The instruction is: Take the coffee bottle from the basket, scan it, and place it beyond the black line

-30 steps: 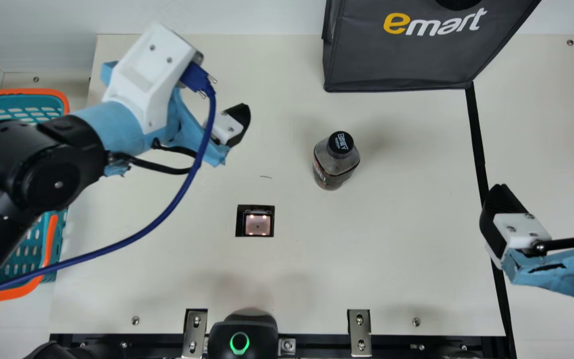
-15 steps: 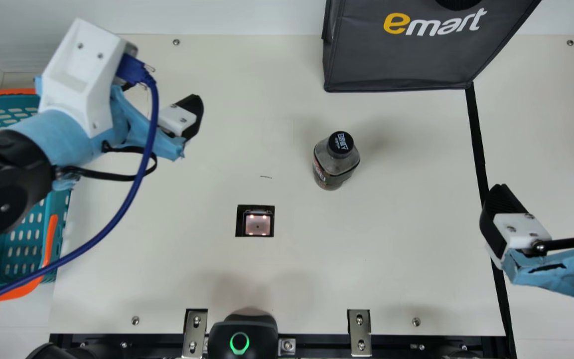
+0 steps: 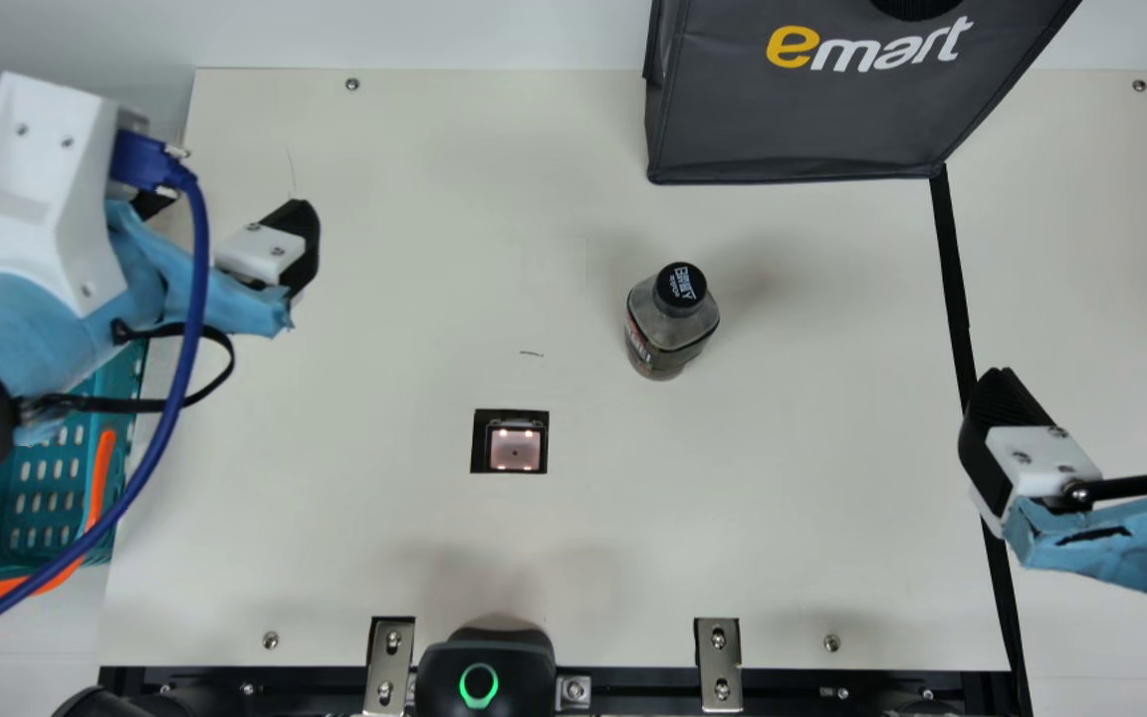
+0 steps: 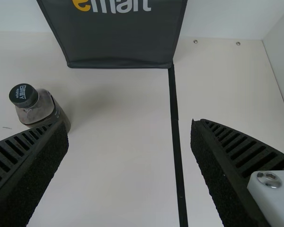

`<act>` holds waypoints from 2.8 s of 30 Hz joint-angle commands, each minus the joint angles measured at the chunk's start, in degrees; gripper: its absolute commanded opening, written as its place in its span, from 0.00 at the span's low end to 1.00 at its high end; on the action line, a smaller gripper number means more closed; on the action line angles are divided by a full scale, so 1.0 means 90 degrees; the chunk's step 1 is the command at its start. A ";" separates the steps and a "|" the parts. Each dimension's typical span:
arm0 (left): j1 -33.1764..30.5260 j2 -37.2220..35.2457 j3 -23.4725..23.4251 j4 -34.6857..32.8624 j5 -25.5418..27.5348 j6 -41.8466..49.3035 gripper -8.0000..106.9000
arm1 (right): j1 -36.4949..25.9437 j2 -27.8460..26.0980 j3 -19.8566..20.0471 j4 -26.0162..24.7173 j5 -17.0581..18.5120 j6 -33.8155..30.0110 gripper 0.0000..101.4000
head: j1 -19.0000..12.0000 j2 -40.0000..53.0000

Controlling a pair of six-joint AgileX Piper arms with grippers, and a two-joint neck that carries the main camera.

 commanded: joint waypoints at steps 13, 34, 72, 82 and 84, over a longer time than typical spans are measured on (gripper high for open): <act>0.0899 -0.0561 0.0299 -0.0477 0.0189 0.0441 0.85 | 0.0000 0.0000 0.0000 0.0000 0.0000 0.0000 0.90 | -0.0165 0.0010; 0.3604 -0.1567 0.0515 -0.2805 0.0411 0.2960 0.85 | 0.0000 0.0000 0.0000 0.0000 0.0000 0.0000 0.90 | -0.0165 0.0010; 0.6996 -0.2886 0.1788 -0.5809 0.2495 0.6901 0.85 | 0.0000 0.0000 0.0000 0.0000 0.0000 0.0000 0.90 | -0.0165 0.0010; 0.6996 -0.2886 0.1788 -0.5809 0.2495 0.6901 0.85 | 0.0000 0.0000 0.0000 0.0000 0.0000 0.0000 0.90 | -0.0165 0.0010; 0.6996 -0.2886 0.1788 -0.5809 0.2495 0.6901 0.85 | 0.0010 0.0005 0.0000 -0.0009 -0.0004 0.0010 0.90 | -0.0165 0.0010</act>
